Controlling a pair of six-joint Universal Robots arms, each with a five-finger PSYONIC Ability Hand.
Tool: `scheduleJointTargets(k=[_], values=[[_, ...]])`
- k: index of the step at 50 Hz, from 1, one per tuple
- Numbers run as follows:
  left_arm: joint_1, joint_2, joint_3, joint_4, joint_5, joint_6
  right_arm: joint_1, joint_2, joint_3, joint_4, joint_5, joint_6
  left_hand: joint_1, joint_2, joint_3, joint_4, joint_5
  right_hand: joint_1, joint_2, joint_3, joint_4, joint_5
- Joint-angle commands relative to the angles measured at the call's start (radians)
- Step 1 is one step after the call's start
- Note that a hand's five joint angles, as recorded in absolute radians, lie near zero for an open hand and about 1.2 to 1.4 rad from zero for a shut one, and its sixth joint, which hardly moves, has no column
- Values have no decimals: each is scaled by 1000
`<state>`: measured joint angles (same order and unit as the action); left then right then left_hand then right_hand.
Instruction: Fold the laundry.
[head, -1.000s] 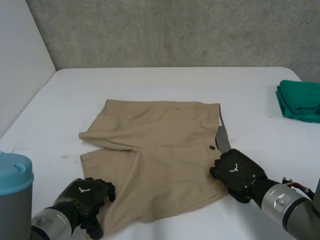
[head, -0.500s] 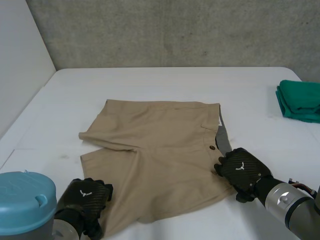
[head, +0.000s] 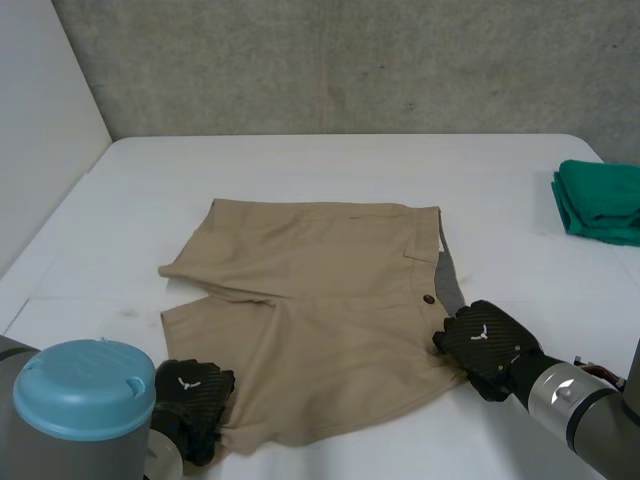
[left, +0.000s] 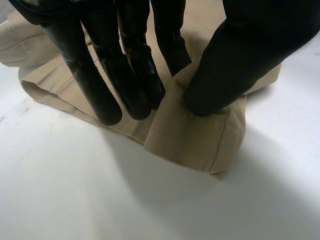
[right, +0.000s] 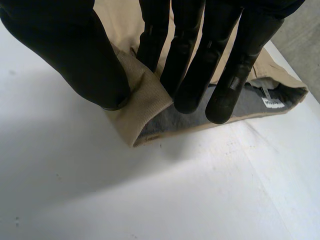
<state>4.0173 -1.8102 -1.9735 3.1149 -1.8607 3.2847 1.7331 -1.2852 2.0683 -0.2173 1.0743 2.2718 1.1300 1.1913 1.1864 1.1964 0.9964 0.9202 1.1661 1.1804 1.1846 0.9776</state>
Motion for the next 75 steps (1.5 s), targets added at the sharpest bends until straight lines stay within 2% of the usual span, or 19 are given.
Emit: scheduleJointTargets(k=[1, 9, 13, 14, 18, 21, 23, 27, 33, 45, 48, 57, 66, 67, 68, 69, 70, 72, 75], values=[[2, 38, 2, -44, 0, 56, -20, -11, -19, 68, 1, -5, 266, 205, 210, 200, 225, 476, 230, 216, 212, 244], [-18, 193, -13, -220, 8, 268, -98, -209, -77, 487, -20, -60, 266, 205, 210, 200, 225, 476, 230, 216, 212, 244], [-61, 249, -27, -329, 17, 345, -139, -262, -73, 714, -20, -204, 266, 205, 210, 200, 225, 476, 230, 216, 212, 244], [-69, 250, -27, -340, 18, 354, -151, -272, -63, 802, -17, -295, 266, 205, 210, 200, 225, 476, 230, 216, 212, 244], [-74, 235, 13, -325, 20, 374, -202, -278, -60, 917, -31, -440, 266, 205, 210, 200, 225, 476, 230, 216, 212, 244], [-61, 177, 71, -277, 18, 377, -208, -264, -88, 869, -72, -379, 266, 205, 210, 200, 225, 476, 230, 216, 212, 244], [-41, 99, 134, -228, 9, 382, -205, -232, -123, 797, -112, -269, 266, 205, 210, 200, 225, 476, 230, 216, 212, 244], [12, -9, 261, -155, 9, 403, -146, -106, -223, 675, -106, -105, 266, 205, 210, 200, 225, 476, 230, 216, 212, 244], [68, -181, 481, -32, 8, 443, -40, 3, -393, 528, 18, 81, 266, 205, 210, 200, 225, 476, 230, 216, 212, 244], [183, -504, 856, 255, 23, 607, 69, 271, -752, 365, 203, 270, 266, 205, 210, 200, 225, 476, 230, 216, 212, 244], [184, -557, 903, 313, 40, 632, 77, 325, -818, 334, 236, 279, 266, 205, 210, 200, 225, 476, 230, 216, 212, 244], [197, -757, 1065, 422, 201, 645, 137, 536, -1017, 164, 360, 278, 266, 205, 210, 200, 225, 476, 230, 216, 212, 244], [198, -879, 1185, 450, 213, 638, 175, 661, -1149, 64, 430, 261, 266, 205, 210, 200, 225, 476, 230, 216, 212, 244], [198, -876, 1176, 458, 213, 638, 175, 661, -1159, 67, 443, 262, 139, 77, 82, 72, 98, 332, 86, 72, 67, 100], [198, -873, 1162, 467, 213, 638, 177, 650, -1168, 72, 469, 268, -136, -197, -192, -202, -177, -364, -610, -625, -629, -596], [195, -858, 1126, 491, 212, 647, 175, 641, -1168, 75, 481, 273, -685, -746, -741, -751, -726, -583, -829, -844, -848, -815], [193, -845, 1104, 508, 212, 647, 174, 630, -1166, 78, 492, 279, -810, -871, -866, -876, -850, -740, -986, -1000, -1004, -972], [192, -787, 1031, 572, 213, 650, 171, 566, -1143, 90, 513, 299, -955, -1017, -1012, -1022, -996, -746, -992, -1006, -1010, -978], [193, -716, 949, 640, 213, 652, 171, 476, -1097, 113, 510, 331, -955, -1017, -1012, -1022, -996, -746, -992, -1006, -1010, -978]])
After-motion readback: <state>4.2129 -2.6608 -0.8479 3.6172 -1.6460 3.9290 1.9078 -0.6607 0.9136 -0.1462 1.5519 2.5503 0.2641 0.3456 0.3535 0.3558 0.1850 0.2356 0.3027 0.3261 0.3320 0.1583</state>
